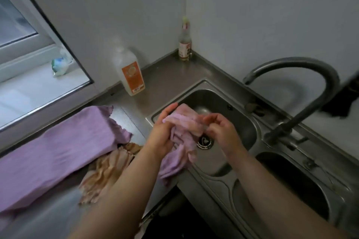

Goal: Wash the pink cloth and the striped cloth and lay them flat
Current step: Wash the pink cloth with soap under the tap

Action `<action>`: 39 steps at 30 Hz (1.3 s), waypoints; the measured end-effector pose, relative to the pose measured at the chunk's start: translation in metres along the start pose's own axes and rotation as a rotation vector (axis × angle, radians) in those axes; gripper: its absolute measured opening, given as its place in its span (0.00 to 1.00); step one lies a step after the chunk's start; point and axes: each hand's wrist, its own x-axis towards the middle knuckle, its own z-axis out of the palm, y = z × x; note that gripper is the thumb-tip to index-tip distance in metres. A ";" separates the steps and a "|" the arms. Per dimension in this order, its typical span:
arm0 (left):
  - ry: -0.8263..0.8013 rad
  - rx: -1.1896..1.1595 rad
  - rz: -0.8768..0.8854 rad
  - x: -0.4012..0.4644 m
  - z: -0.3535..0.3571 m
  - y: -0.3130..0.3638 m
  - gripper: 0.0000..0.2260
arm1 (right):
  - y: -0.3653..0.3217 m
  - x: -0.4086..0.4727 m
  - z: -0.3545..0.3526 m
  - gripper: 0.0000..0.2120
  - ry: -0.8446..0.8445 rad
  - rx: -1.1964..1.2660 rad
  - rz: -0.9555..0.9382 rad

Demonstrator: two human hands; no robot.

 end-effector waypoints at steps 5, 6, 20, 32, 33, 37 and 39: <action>-0.130 -0.170 -0.048 0.017 0.036 0.017 0.11 | 0.010 0.009 -0.026 0.24 0.038 0.149 0.484; -0.183 -0.187 -0.059 0.023 0.041 0.019 0.11 | 0.013 0.014 -0.025 0.30 -0.020 0.199 0.500; -0.136 1.079 0.025 0.092 -0.076 0.115 0.49 | -0.025 0.142 0.096 0.19 -0.284 0.400 0.350; 0.202 1.827 0.395 0.178 -0.118 0.253 0.37 | -0.061 0.236 0.254 0.17 -0.339 0.573 0.323; 0.217 1.805 0.419 0.181 -0.119 0.255 0.35 | -0.062 0.238 0.257 0.17 -0.330 0.561 0.336; 0.297 1.774 0.505 0.185 -0.119 0.256 0.29 | -0.058 0.245 0.264 0.17 -0.337 0.527 0.393; 0.307 1.786 0.511 0.184 -0.119 0.255 0.28 | -0.056 0.246 0.266 0.22 -0.333 0.517 0.411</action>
